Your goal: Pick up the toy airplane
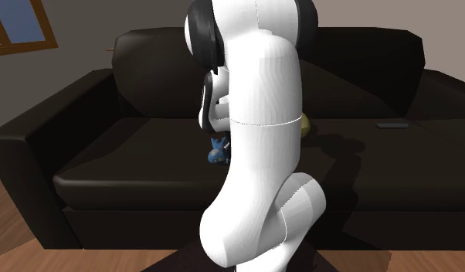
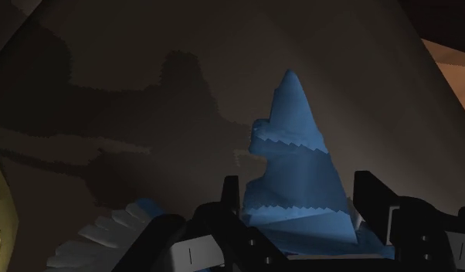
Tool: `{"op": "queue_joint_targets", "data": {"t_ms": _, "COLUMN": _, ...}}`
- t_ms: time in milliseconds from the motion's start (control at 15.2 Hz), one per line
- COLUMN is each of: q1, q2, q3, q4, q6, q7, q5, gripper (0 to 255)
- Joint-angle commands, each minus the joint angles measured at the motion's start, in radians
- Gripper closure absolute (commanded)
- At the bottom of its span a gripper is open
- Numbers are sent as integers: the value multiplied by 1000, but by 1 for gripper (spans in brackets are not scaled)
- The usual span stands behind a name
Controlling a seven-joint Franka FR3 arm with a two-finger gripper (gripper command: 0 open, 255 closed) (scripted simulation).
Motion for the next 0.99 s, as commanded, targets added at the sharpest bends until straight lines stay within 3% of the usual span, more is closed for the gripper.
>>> {"op": "queue_joint_targets", "data": {"t_ms": 0, "q1": 0, "q2": 2, "q3": 1, "q4": 0, "q6": 2, "q7": 0, "q5": 0, "gripper": 255}}
{"op": "queue_joint_targets", "data": {"t_ms": 198, "q1": -1, "q2": 2, "q3": 0, "q4": -2, "q6": 3, "q7": -2, "q5": 0, "gripper": 255}}
{"op": "queue_joint_targets", "data": {"t_ms": 924, "q1": 11, "q2": -128, "q3": -13, "q4": 27, "q6": -149, "q7": 34, "q5": -64, "gripper": 255}}
